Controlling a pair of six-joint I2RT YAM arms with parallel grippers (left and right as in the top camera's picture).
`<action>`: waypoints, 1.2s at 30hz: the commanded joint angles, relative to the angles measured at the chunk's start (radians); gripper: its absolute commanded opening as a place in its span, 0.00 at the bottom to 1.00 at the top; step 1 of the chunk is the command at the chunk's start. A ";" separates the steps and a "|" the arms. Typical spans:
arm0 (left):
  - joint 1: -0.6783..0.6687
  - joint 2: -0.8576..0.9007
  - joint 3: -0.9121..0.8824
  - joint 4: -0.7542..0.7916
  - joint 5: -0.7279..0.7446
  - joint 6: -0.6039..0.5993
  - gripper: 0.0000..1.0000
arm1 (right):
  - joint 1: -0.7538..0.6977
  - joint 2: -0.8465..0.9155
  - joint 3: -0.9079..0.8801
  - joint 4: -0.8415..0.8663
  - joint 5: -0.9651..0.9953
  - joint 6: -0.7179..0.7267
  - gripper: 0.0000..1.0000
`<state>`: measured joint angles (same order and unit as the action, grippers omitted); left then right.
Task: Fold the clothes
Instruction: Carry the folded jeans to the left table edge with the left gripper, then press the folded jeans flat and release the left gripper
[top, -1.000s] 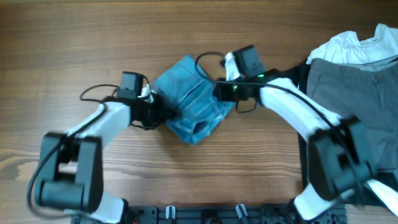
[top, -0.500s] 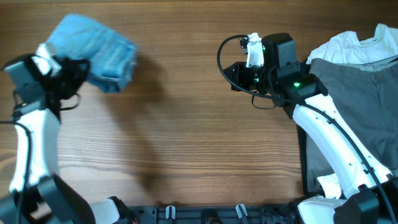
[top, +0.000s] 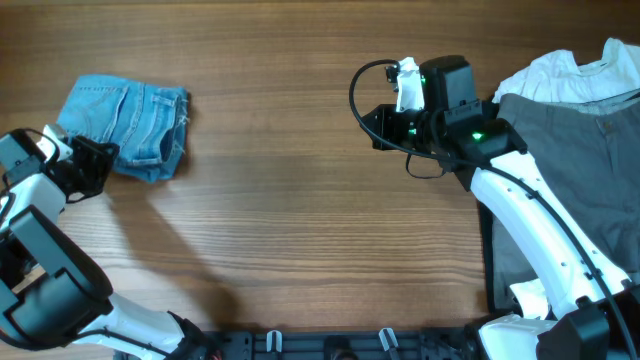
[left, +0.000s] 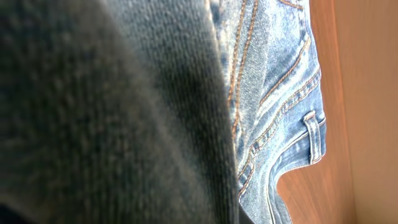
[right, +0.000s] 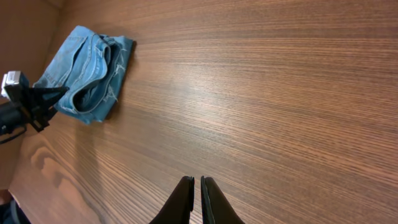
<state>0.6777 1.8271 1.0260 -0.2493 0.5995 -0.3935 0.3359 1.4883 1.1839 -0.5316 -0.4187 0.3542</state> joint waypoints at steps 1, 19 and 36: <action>0.059 0.002 0.013 0.047 -0.045 0.021 0.05 | 0.003 0.006 0.002 0.000 0.008 -0.013 0.09; 0.103 -0.103 0.014 -0.308 -0.060 0.105 0.54 | 0.003 0.006 0.002 0.000 0.030 -0.011 0.09; 0.140 -0.070 0.014 -0.116 -0.189 0.109 0.04 | 0.003 0.008 0.002 0.032 0.057 -0.010 0.10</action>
<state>0.8364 1.6703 1.0302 -0.4221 0.4610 -0.3065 0.3359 1.4883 1.1839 -0.5095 -0.3958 0.3542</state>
